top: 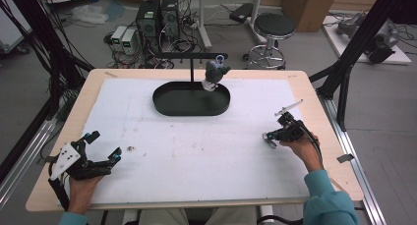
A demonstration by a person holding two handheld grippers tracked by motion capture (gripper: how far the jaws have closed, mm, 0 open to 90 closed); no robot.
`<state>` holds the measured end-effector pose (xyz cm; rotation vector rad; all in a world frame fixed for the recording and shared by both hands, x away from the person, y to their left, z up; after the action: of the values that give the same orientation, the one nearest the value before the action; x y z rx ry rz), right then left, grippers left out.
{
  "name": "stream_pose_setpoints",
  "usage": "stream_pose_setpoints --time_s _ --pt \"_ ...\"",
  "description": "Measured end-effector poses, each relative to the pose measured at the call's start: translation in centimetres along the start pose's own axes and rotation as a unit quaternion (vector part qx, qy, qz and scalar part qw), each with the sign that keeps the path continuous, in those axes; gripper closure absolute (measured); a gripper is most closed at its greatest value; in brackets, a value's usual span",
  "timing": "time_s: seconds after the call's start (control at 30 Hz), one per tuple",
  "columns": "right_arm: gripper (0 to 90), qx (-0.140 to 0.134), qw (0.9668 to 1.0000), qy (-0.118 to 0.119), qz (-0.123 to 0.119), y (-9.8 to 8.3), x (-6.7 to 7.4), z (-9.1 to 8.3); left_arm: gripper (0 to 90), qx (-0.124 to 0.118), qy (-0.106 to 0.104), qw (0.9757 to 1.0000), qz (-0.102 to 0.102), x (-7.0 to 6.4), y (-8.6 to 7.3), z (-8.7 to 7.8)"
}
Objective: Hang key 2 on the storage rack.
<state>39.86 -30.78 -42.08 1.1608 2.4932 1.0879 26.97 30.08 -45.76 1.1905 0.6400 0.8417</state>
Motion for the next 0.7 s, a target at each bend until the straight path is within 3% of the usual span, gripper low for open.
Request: stream_pose_setpoints --time_s 0.23,0.43,0.7 --pt "88.6 0.002 0.9999 0.000 0.017 0.01 -0.08 0.01 1.7 -0.001 0.001 1.0000 -0.001 -0.01 0.00 0.02" --pt "88.8 0.003 1.0000 0.001 0.009 0.04 -0.05 -0.01 1.7 0.000 0.001 1.0000 0.000 -0.01 0.00 0.02" --pt "88.8 -0.021 0.9997 0.003 0.010 0.22 -0.21 -0.34 1.7 0.004 0.004 1.0000 0.004 -0.02 0.02 0.04"
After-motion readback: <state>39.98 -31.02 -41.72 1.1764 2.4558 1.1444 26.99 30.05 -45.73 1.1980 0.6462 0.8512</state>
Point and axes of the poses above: each handheld gripper's, and its own axes: z roughly forward along the jaws, y roughly out of its top, x roughly to its left, the point moved 1 cm from there along z, roughly forward along the jaws, and after that the axes turned 13 degrees about -x, right-handed, at the moved point
